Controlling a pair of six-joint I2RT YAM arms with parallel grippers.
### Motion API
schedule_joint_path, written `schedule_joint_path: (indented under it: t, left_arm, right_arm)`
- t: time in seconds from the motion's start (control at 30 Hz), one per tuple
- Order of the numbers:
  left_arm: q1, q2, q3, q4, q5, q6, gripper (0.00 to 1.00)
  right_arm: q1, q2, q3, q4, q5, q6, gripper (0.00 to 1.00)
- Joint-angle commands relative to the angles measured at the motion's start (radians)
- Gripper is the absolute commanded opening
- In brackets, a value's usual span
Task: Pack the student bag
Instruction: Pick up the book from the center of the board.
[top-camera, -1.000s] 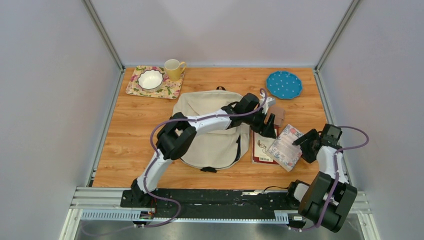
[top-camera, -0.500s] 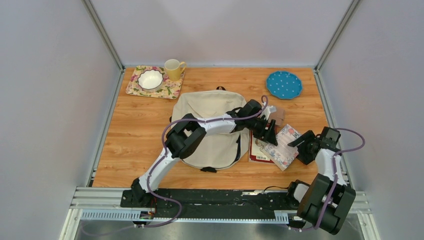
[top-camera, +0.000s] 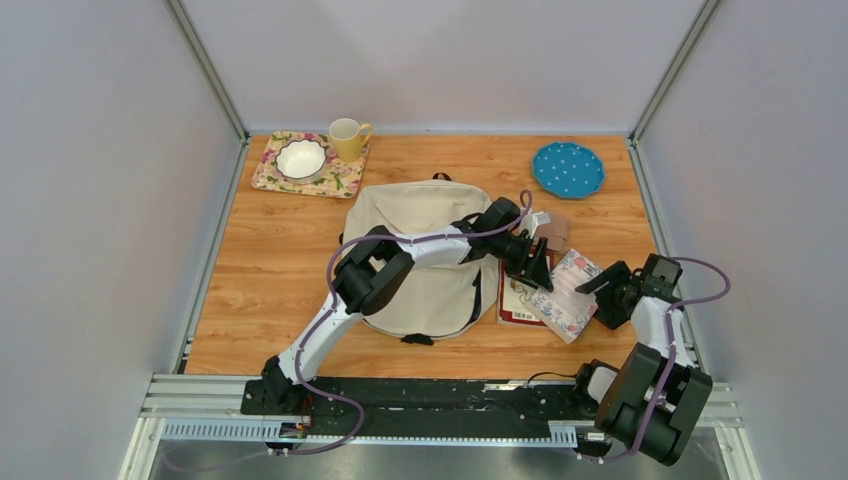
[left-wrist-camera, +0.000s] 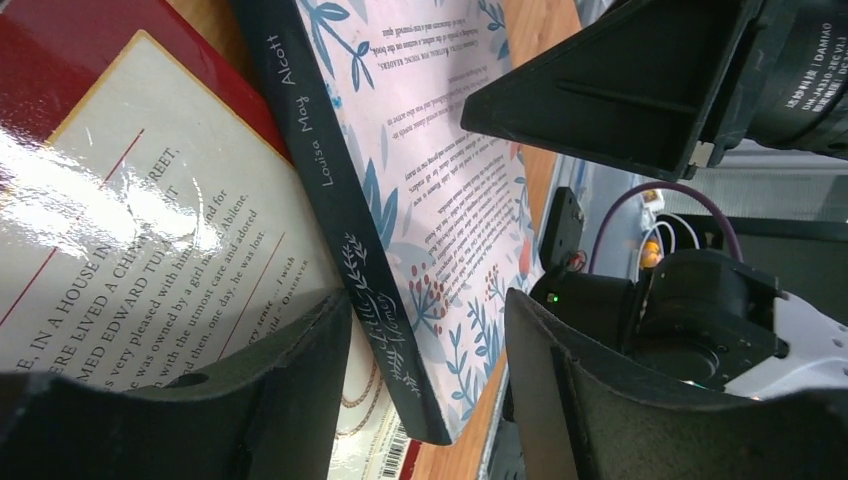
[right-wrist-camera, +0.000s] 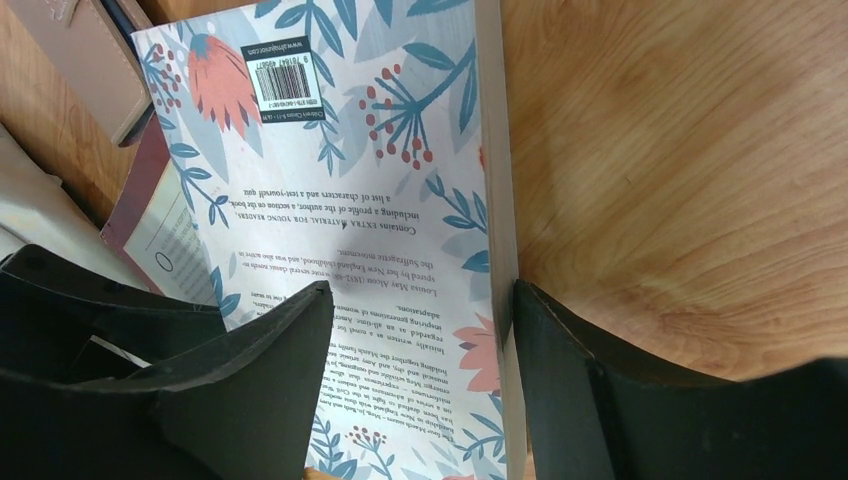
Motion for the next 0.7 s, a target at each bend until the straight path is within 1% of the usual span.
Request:
schedule_joint_path:
  t: [0.0,0.03,0.13,0.17,0.23,0.33,0.37,0.4,0.43,0.47,0.5,0.53,0.57,0.67]
  left_arm:
    - [-0.056,0.017,0.056,0.141,0.161,-0.086,0.65]
    - [-0.054,0.028,0.054,0.158,0.186,-0.099,0.65]
    - [-0.054,0.048,0.056,0.245,0.243,-0.189,0.58]
    - [-0.054,0.051,0.056,0.27,0.252,-0.198,0.56]
    - [-0.054,0.051,0.057,0.266,0.251,-0.195,0.54]
    - [-0.056,0.037,0.049,0.221,0.212,-0.156,0.39]
    - [-0.054,0.031,0.048,0.192,0.203,-0.142,0.37]
    - [-0.054,0.027,0.046,0.172,0.191,-0.128,0.3]
    - [-0.053,0.014,0.046,0.154,0.166,-0.099,0.2]
    - [-0.053,0.008,0.046,0.116,0.157,-0.082,0.18]
    - [-0.051,-0.001,0.043,0.098,0.146,-0.068,0.13]
    - [-0.05,-0.021,0.042,0.08,0.123,-0.035,0.0]
    - [-0.047,-0.033,0.039,0.047,0.113,-0.018,0.0]
    - [-0.039,-0.104,0.005,0.014,0.067,0.045,0.0]
  right_arm:
    - [0.015,-0.001,-0.011,0.062,-0.172,0.047,0.68]
    - [0.017,-0.001,-0.013,0.062,-0.181,0.05,0.68]
    - [0.017,-0.006,-0.016,0.064,-0.198,0.055,0.68]
    - [0.017,-0.012,-0.016,0.067,-0.203,0.056,0.68]
    - [0.015,-0.015,-0.019,0.071,-0.22,0.061,0.68]
    - [0.015,-0.027,-0.021,0.057,-0.208,0.059,0.68]
    - [0.017,-0.035,-0.021,0.047,-0.202,0.058,0.68]
    - [0.017,-0.039,-0.021,0.044,-0.195,0.056,0.68]
    - [0.017,-0.042,-0.018,0.038,-0.183,0.053,0.68]
    - [0.017,-0.05,-0.016,0.03,-0.178,0.047,0.68]
    - [0.015,-0.052,-0.009,0.022,-0.174,0.046,0.68]
    - [0.015,-0.055,-0.004,0.019,-0.171,0.044,0.68]
    - [0.015,-0.061,0.002,0.002,-0.168,0.039,0.69]
    - [0.014,-0.093,0.044,-0.047,-0.143,0.03,0.75]
